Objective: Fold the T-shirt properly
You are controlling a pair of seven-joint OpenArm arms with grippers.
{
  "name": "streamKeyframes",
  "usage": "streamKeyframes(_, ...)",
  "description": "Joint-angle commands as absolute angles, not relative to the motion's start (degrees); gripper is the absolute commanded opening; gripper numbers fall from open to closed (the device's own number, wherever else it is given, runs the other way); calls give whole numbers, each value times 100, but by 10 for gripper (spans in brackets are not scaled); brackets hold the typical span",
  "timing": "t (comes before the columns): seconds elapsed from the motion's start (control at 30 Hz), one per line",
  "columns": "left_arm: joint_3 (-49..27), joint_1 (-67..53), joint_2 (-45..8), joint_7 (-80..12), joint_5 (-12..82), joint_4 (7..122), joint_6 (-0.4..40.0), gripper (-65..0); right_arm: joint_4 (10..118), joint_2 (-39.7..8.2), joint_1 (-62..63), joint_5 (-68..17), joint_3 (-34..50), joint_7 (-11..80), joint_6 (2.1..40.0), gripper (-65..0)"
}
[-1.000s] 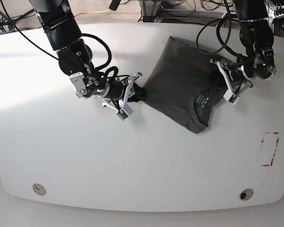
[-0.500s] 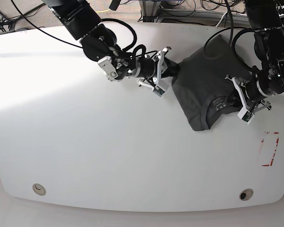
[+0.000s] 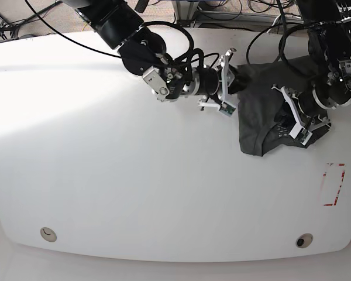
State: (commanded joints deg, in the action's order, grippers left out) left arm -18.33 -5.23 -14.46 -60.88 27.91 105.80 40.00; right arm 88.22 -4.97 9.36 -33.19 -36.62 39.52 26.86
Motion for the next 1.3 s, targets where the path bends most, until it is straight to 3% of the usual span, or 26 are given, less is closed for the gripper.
streamKeyframes(0.17, -1842, -734, -1051, -5833, 2791, 10774, 2615, -478, 9270, -831, 690, -3327, -2703, 3987, 2686, -549)
streamKeyframes(0.27, -1824, -980, -919, -5218, 2782, 10862, 1622, -388, 9244, -945, 637, -3327, -2123, 3987, 2695, -549)
streamKeyframes(0.37, -1815, -1226, -901, -4813, 2782, 10862, 1068, -336, 9209, -1174, 462, -3327, -1745, 4040, 2695, -549)
streamKeyframes(0.43, -1798, -1323, -901, -4514, 2774, 10844, 822, -346, 9200, -1262, 418, -3327, -1490, 4048, 2721, -549)
streamKeyframes(0.57, -1578, -1622, -945, -4171, 2651, 10791, 453, -343, 9191, -1305, 215, -3327, -971, 4066, 3169, -549)
streamKeyframes(0.77, -1182, -1833, -848, -3503, 1745, 10026, 409, -283, 9121, -1270, 154, -3319, -374, 4259, 3275, -549)
streamKeyframes(0.93, -1305, -1851, -901, -3248, 1560, 9218, 426, -262, 9112, -1270, 171, -3319, -92, 4382, 3275, -553)
streamKeyframes(1.03, -1525, -1851, -1200, -3275, 1578, 8927, 804, -262, 9226, -1270, 180, -3319, 48, 4479, 3275, -553)
streamKeyframes(1.3, -2501, -2062, -2343, -3284, 1552, 8549, 2510, -262, 9719, -1332, 127, -3319, 180, 4752, 3275, -553)
